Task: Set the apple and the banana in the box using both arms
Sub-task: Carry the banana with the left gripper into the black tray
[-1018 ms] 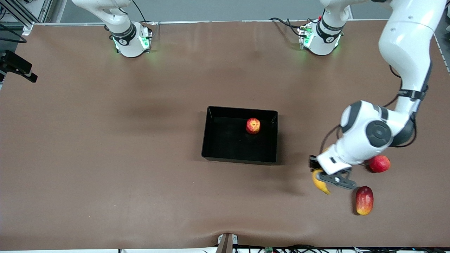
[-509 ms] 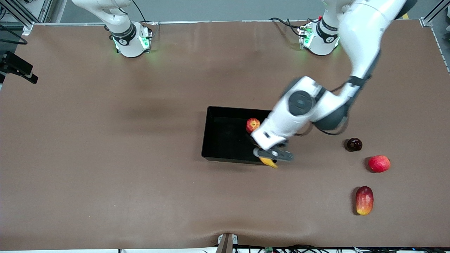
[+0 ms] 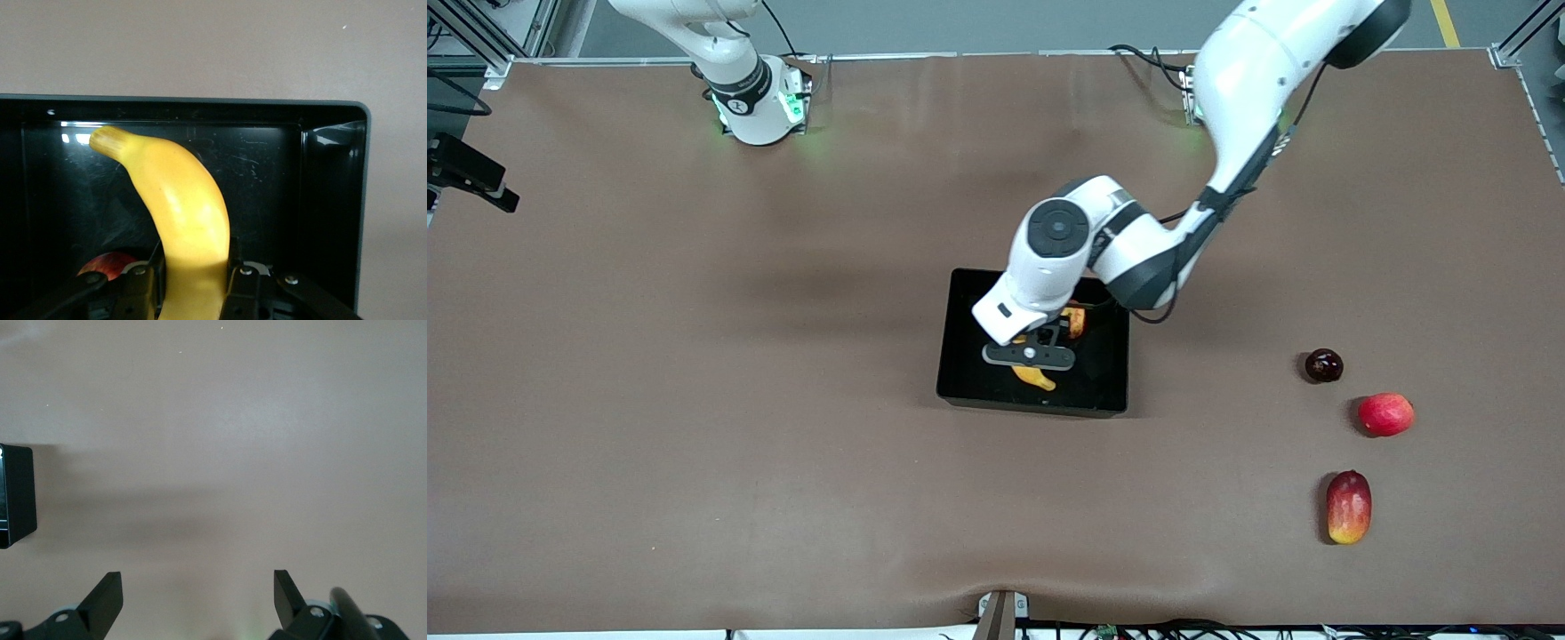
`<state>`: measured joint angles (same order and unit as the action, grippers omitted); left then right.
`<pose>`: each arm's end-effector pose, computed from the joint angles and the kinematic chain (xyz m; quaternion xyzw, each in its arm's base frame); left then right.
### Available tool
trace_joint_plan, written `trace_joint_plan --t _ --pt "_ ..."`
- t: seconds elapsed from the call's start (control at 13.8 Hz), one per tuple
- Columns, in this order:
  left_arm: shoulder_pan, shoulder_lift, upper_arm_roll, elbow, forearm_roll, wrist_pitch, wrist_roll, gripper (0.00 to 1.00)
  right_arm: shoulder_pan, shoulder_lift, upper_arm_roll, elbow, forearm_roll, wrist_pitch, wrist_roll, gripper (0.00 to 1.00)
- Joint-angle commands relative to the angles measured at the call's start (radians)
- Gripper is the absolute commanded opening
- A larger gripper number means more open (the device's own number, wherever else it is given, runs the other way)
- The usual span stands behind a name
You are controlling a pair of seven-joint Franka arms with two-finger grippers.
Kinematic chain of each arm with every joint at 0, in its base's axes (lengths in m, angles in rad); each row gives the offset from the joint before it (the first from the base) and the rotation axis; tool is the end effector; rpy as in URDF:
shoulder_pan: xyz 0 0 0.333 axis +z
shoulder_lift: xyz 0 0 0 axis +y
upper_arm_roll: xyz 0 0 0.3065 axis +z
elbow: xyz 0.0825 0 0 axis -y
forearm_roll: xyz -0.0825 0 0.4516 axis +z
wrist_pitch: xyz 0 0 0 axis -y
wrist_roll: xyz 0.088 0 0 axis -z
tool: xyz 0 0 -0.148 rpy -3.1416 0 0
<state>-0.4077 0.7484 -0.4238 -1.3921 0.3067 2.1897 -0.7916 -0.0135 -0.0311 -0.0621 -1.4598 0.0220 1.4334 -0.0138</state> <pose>0.5882 -0.5374 0.2216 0.9973 -0.0429 0.0337 0.0490 0.5955 -0.0422 0.6400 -0.9995 0.0293 -0.0028 0.0117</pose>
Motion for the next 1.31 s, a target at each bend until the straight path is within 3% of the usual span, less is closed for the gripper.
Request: trace_joint_plan --t 0.0,0.36,0.73,0.87,0.95,1.02,1.09,1.16,1.24 --pt "-0.091 0.057 0.081 0.053 0.009 0.057 -0.046 0.0 -0.016 0.0 0.005 0.006 0.012 -0.005 -0.015 1.0" --pt "-0.115 0.118 0.092 0.053 0.012 0.185 -0.04 0.0 -0.013 0.002 0.007 0.006 0.012 -0.004 -0.015 1.0" --pt "-0.115 0.175 0.1 0.05 0.015 0.206 -0.037 0.0 -0.011 0.002 0.007 0.006 0.012 -0.004 -0.015 1.0" --pt "-0.14 0.187 0.132 0.05 0.015 0.217 -0.037 0.07 -0.014 0.002 0.007 0.004 0.012 -0.005 -0.015 1.0" --pt "-0.141 0.186 0.151 0.05 0.014 0.217 -0.034 0.22 -0.014 0.0 0.007 0.004 0.012 -0.005 -0.015 1.0" --pt "-0.138 0.184 0.152 0.05 0.012 0.217 -0.037 0.48 -0.014 0.002 0.005 0.004 0.012 -0.005 -0.015 1.0" --pt "-0.137 0.181 0.152 0.05 0.012 0.217 -0.038 0.64 -0.016 0.002 0.007 0.006 0.012 -0.001 -0.015 1.0" --pt "-0.135 0.177 0.152 0.051 0.012 0.217 -0.04 1.0 -0.017 0.002 0.007 0.006 0.013 0.001 -0.015 1.0" --pt "-0.131 0.169 0.152 0.054 0.012 0.217 -0.038 1.0 -0.019 0.002 0.005 0.006 0.013 0.001 -0.015 1.0"
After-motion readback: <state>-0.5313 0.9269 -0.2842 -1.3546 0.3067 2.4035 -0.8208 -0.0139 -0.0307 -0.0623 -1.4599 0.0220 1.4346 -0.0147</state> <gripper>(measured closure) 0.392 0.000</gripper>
